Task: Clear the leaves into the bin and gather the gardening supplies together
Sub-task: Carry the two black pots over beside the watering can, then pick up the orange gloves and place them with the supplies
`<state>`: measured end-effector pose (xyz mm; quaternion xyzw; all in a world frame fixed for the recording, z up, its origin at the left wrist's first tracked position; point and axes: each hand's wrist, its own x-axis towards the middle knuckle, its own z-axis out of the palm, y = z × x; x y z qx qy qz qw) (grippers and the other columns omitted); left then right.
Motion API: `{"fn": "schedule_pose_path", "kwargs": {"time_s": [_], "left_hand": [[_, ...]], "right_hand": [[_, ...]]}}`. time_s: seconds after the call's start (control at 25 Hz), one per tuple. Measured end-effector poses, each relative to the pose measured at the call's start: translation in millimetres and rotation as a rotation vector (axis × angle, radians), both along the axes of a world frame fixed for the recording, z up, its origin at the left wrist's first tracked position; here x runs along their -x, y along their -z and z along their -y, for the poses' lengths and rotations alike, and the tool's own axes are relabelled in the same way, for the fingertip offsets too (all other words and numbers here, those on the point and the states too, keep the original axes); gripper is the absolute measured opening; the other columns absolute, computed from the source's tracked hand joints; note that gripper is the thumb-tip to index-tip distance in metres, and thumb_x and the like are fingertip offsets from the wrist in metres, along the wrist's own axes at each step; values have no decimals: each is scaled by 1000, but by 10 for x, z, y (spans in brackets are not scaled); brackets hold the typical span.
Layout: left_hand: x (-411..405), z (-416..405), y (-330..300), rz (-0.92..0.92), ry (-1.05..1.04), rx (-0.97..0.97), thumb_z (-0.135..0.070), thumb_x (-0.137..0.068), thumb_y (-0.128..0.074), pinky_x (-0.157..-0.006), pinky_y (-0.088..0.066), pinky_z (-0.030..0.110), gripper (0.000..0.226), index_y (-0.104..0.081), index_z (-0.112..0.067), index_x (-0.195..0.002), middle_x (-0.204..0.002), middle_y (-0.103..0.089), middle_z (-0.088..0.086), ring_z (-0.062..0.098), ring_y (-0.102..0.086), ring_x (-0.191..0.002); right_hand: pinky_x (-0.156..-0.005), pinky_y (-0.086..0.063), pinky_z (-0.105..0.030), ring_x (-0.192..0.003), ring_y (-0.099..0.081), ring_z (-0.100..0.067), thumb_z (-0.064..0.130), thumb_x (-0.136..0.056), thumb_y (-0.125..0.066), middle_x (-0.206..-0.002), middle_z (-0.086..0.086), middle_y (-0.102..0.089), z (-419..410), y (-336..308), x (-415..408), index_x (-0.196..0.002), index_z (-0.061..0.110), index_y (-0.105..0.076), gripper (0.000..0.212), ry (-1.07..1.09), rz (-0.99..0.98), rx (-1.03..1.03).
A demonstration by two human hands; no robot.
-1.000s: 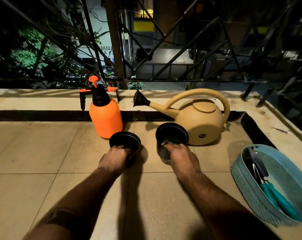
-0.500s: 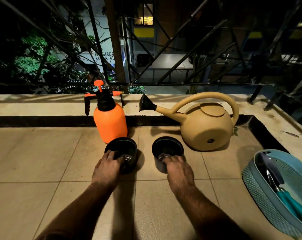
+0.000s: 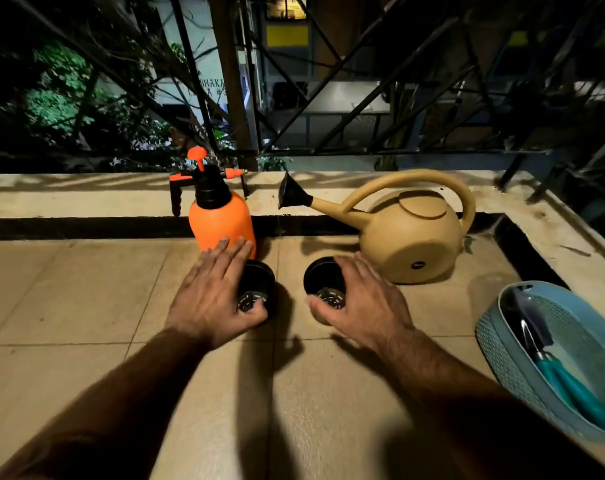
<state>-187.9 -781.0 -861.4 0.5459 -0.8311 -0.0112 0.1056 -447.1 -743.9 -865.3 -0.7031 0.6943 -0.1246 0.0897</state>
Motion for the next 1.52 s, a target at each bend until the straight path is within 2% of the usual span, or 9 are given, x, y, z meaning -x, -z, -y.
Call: {"fn": "schedule_pose_path", "kwargs": {"time_s": [0.12, 0.32, 0.48, 0.56, 0.68, 0.8, 1.0, 1.24, 1.52], "left_hand": [[26, -64, -694, 0, 31, 7, -74, -73, -41, -127, -8, 39, 110, -10, -16, -162, -169, -9, 2, 17, -7, -156], [61, -172, -2057, -25, 63, 42, -81, -77, -36, -124, 2, 29, 114, 2, -15, -162, -166, 9, -1, 8, 5, -153], [-15, -182, -3298, -35, 34, 63, -92, -79, -23, -124, 9, 29, 116, 11, -16, -161, -167, 18, 3, 11, 15, -154], [-90, -185, -4082, -34, -3, 82, -95, -77, -21, -126, 7, 35, 119, 10, -16, -161, -167, 18, 4, 13, 16, -154], [-225, -265, -5368, -93, -41, 102, -97, -75, -22, -126, 5, 36, 120, 9, -18, -161, -167, 19, 1, 11, 16, -154], [-389, -443, -6507, -135, -45, 131, -96, -77, -25, -125, 7, 31, 118, 4, -19, -161, -168, 15, -2, 7, 13, -154], [-656, -990, -8203, -211, -188, 175, -99, -72, -16, -127, 0, 36, 123, 2, -18, -162, -169, 9, -1, 10, 8, -155], [-923, -1762, -9291, -217, -297, 288, -97, -75, -20, -126, -3, 34, 120, -7, -16, -162, -169, -2, 1, 13, -4, -156], [-1424, -2851, -9702, -209, -502, 337, -96, -76, -23, -127, -7, 37, 119, -12, -14, -162, -169, -9, 5, 16, -7, -156]], "right_hand": [[-122, -20, -38, -153, -21, -20, 89, -78, -36, -166, -4, -25, 3, -751, 38, -158, 19, -24, 108, -21, 30, 29], [-121, -12, -35, -155, -12, -17, 93, -76, -36, -169, -3, -14, 51, -2275, -13, -161, 18, -16, 116, -91, 17, 84], [-127, -3, -35, -157, -1, -14, 97, -72, -29, -171, -2, -6, 80, -3572, -64, -163, 16, -10, 123, -122, -4, 107], [-128, -3, -36, -157, 1, -14, 98, -71, -28, -171, -2, -4, 100, -4371, -104, -163, 15, -9, 125, -130, -20, 110], [-123, -1, -31, -156, -3, -13, 98, -71, -36, -170, 1, -11, 32, -5593, -207, -162, 17, -14, 124, -122, 36, 164], [-124, -3, -31, -156, -7, -14, 101, -68, -27, -169, 1, -16, -144, -6605, -440, -162, 18, -18, 125, -165, 65, 172], [-126, -3, -34, -156, -7, -14, 100, -69, -22, -169, 1, -15, -530, -8243, -741, -162, 17, -17, 125, -231, 105, 191], [-123, -11, -35, -156, -9, -15, 99, -71, -28, -169, 0, -17, -987, -9419, -1122, -161, 18, -18, 122, -352, 179, 237], [-124, -16, -37, -155, -15, -17, 100, -72, -29, -168, -2, -23, -1393, -9917, -1699, -160, 16, -23, 122, -542, 160, 295]]}}
